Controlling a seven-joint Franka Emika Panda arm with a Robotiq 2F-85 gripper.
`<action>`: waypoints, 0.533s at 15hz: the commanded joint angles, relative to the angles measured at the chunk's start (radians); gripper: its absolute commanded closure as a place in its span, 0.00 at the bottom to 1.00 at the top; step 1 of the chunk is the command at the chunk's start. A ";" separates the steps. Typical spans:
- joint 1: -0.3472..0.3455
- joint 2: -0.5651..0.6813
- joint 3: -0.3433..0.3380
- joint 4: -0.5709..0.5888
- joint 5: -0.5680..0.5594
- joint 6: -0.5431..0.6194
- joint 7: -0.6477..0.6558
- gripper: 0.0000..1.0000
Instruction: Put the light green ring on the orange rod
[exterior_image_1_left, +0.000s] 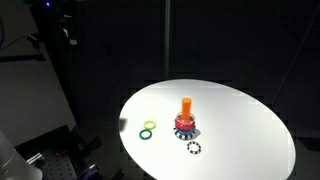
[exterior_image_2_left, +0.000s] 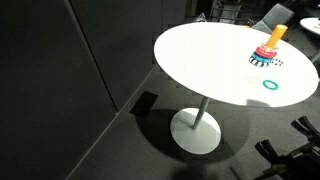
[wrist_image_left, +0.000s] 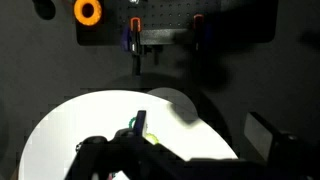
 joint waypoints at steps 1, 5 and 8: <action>0.014 0.003 -0.010 0.002 -0.006 -0.002 0.007 0.00; 0.014 0.001 -0.010 0.002 -0.006 -0.002 0.007 0.00; 0.002 0.014 -0.007 -0.008 -0.019 0.022 0.026 0.00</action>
